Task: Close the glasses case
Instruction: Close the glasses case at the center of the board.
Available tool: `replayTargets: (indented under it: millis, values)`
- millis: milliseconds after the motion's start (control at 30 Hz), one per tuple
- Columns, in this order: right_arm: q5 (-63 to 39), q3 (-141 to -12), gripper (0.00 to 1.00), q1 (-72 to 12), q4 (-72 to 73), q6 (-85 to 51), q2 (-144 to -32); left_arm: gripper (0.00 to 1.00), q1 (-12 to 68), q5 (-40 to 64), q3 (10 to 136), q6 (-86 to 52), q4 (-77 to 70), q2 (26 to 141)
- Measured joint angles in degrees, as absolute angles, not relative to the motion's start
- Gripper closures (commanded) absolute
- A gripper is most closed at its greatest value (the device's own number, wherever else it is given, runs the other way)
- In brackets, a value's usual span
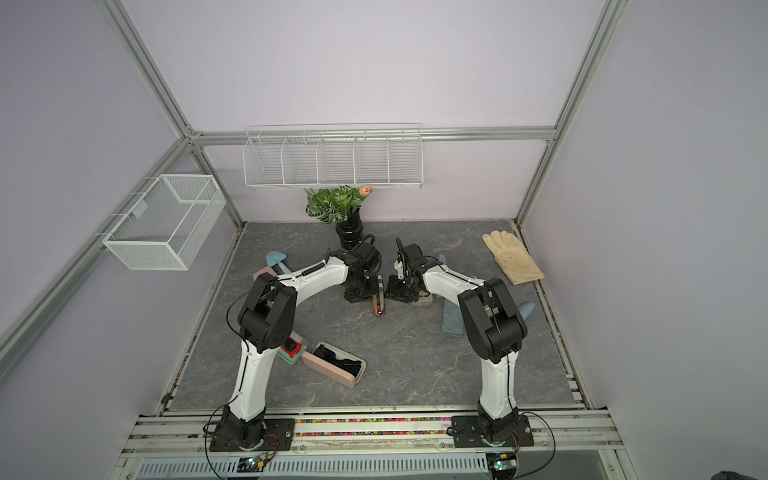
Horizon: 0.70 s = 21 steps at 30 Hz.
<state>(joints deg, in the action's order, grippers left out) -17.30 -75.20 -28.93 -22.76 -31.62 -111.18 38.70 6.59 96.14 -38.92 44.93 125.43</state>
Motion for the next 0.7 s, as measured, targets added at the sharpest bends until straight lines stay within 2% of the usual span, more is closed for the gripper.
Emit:
replayTargets:
  millis: [333,700]
  values:
    - [-12.95,-75.31,0.52,-31.27,-28.27,-28.88,-103.33,1.0,38.57,8.93,90.94,-39.24,40.12,122.21]
    - [-10.35,-78.87,0.38,-33.69,-34.98,-26.28,-103.9,1.0,35.55,9.08,84.09,-39.86,37.54,116.86]
